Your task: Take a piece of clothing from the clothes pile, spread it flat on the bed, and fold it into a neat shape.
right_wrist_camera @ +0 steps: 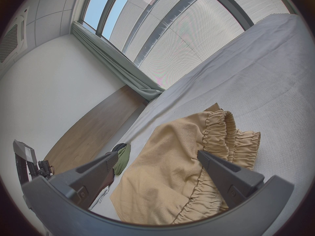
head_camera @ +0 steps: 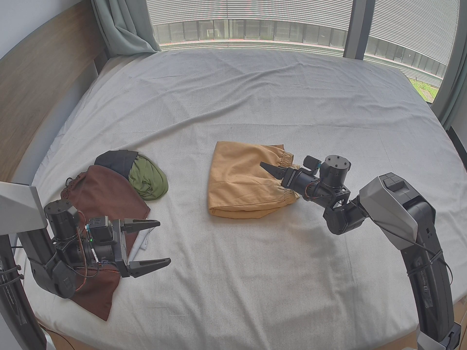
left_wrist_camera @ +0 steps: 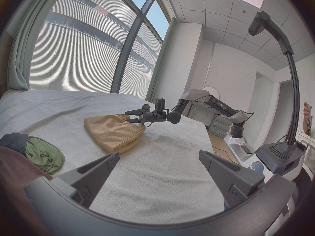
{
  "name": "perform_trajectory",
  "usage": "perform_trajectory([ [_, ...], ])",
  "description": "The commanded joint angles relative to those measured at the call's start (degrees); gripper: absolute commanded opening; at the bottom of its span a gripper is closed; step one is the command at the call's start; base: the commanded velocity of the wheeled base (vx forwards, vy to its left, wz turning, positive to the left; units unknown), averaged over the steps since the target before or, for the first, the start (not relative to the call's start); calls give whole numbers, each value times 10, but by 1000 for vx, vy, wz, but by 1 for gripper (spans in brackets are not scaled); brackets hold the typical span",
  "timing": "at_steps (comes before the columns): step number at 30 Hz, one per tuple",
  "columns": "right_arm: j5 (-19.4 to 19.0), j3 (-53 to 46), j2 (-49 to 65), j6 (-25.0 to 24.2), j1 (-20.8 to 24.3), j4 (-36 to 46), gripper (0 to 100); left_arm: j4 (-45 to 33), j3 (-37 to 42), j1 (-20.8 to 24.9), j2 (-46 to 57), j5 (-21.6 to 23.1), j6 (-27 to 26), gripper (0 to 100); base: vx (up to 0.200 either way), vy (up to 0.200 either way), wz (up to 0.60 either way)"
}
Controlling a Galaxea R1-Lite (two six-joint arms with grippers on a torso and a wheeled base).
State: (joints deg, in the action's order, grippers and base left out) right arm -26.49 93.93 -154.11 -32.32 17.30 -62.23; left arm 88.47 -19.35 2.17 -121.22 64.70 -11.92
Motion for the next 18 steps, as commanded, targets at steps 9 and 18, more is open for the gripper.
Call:
perform_trajectory([
  [9,14,-101,191,3,3,-21,100,2,3,28,48,1,8,100,0,0,0],
  [18,9,-414,431,104,8,-41,100,2,37,66,141,-1,16,100,0,0,0],
])
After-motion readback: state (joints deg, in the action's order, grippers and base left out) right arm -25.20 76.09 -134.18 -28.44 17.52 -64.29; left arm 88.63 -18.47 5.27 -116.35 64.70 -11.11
